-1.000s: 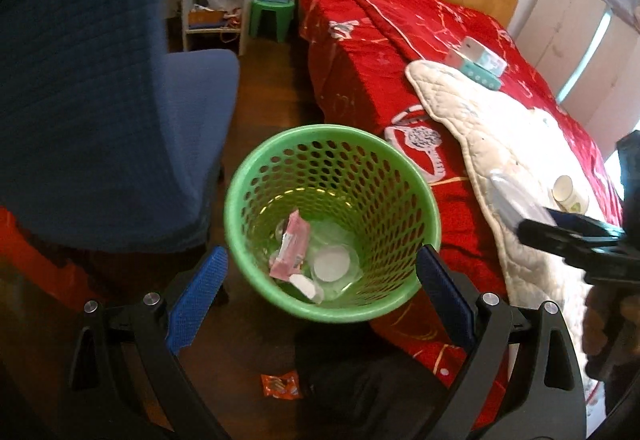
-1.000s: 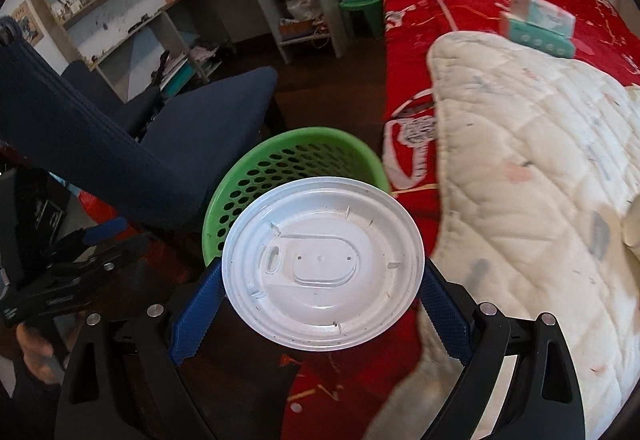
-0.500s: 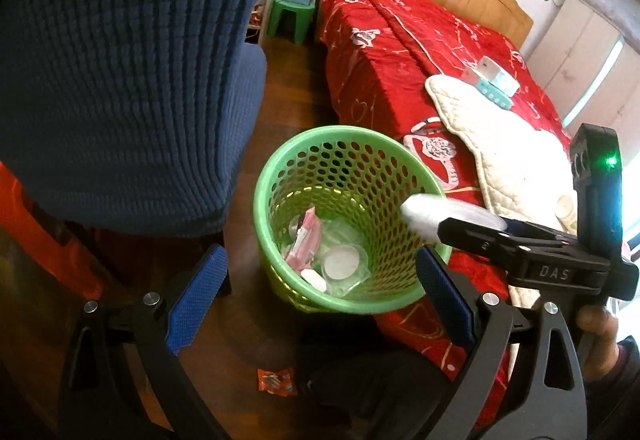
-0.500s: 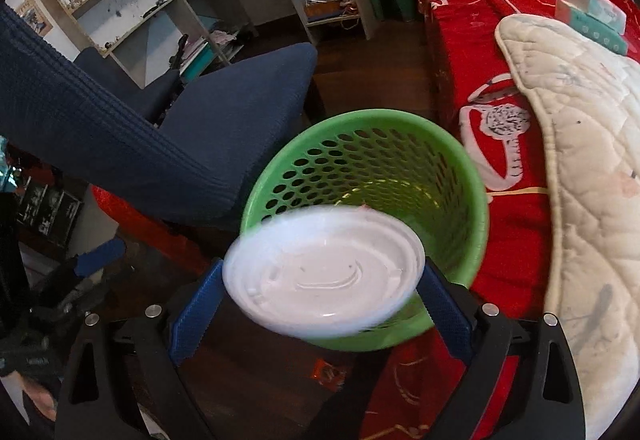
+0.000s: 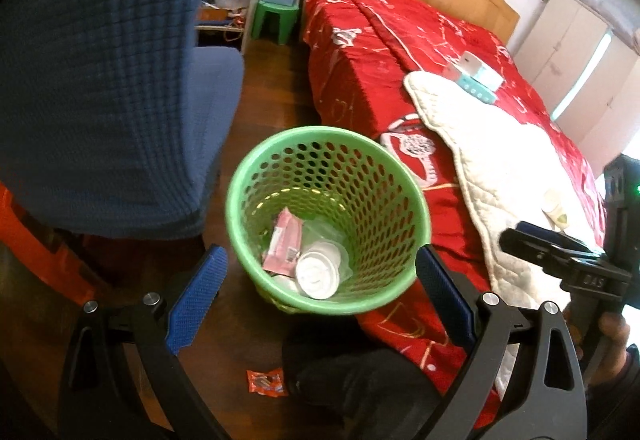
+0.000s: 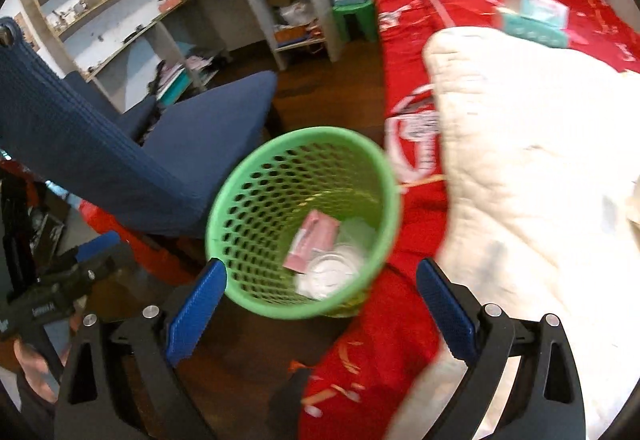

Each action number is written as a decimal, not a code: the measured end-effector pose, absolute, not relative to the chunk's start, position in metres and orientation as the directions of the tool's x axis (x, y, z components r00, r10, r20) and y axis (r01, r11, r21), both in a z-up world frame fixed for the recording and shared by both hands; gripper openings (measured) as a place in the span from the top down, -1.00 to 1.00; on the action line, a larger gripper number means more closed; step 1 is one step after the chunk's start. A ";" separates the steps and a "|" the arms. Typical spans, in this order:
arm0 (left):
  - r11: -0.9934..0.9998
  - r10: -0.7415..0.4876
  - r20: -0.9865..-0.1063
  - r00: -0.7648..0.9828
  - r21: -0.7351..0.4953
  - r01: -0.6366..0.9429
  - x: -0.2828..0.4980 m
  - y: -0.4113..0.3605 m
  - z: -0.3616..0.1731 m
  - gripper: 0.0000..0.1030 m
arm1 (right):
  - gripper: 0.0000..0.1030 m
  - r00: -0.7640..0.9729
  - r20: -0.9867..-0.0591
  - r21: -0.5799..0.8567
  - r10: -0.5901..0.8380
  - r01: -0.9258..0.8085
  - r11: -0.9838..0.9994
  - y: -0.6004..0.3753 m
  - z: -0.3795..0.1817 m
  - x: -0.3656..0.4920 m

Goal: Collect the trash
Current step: 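Move both open grippers back toward the paper cup on the quilt, then grasp the white paper cup with the left gripper while the right gripper grasps the orange-topped bread crust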

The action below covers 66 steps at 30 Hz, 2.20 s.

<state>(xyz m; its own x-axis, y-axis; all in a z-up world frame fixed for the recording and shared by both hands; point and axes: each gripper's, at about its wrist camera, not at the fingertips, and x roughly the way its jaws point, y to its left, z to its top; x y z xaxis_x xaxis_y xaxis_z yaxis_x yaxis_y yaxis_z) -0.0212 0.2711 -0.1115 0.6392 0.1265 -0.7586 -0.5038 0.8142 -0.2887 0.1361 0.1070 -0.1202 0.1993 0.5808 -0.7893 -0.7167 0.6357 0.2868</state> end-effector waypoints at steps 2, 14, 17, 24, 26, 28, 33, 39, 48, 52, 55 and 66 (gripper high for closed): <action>0.816 0.112 -0.760 0.640 -0.297 -0.495 -0.017 0.267 -0.111 -0.82 | -0.80 0.241 -0.789 0.261 0.565 -0.701 0.664 0.084 -0.117 0.140; 0.854 0.060 -0.765 0.641 -0.293 -0.430 0.015 0.233 -0.110 -0.82 | -0.67 0.409 -0.801 0.192 0.438 -0.518 0.834 -0.058 -0.115 0.188; 0.865 0.052 -0.766 0.641 -0.286 -0.412 0.022 0.225 -0.108 -0.82 | -0.58 0.438 -0.806 0.181 0.398 -0.458 0.870 -0.090 -0.119 0.204; 0.894 0.030 -0.762 0.647 -0.269 -0.358 0.043 0.201 -0.100 -0.82 | -0.40 0.475 -0.818 0.163 0.325 -0.350 0.922 -0.143 -0.131 0.243; 0.905 0.029 -0.761 0.648 -0.255 -0.340 0.051 0.192 -0.098 -0.82 | -0.38 0.473 -0.822 0.165 0.317 -0.335 0.928 -0.152 -0.136 0.251; 0.914 0.016 -0.761 0.648 -0.251 -0.318 0.060 0.184 -0.096 -0.82 | -0.37 0.475 -0.824 0.163 0.309 -0.324 0.932 -0.157 -0.139 0.260; 0.927 -0.014 -0.760 0.650 -0.255 -0.277 0.079 0.167 -0.092 -0.82 | -0.31 0.471 -0.832 0.146 0.295 -0.327 0.934 -0.160 -0.148 0.276; 0.937 -0.049 -0.759 0.649 -0.259 -0.232 0.103 0.148 -0.092 -0.82 | -0.24 0.449 -0.848 0.129 0.282 -0.341 0.931 -0.160 -0.161 0.293; 0.961 -0.102 -0.753 0.650 -0.243 -0.131 0.146 0.114 -0.088 -0.80 | -0.11 0.455 -0.854 0.070 0.251 -0.379 0.923 -0.154 -0.170 0.298; 0.966 -0.141 -0.748 0.649 -0.248 -0.076 0.166 0.098 -0.086 -0.80 | 0.01 0.456 -0.854 0.070 0.250 -0.375 0.924 -0.156 -0.170 0.301; 0.966 -0.178 -0.740 0.649 -0.258 -0.029 0.184 0.083 -0.085 -0.80 | 0.15 0.453 -0.856 0.069 0.248 -0.375 0.924 -0.157 -0.169 0.303; 0.959 -0.284 -0.729 0.622 -0.218 0.183 0.248 0.019 -0.089 -0.80 | 0.28 0.458 -0.847 0.099 0.272 -0.367 0.925 -0.180 -0.153 0.286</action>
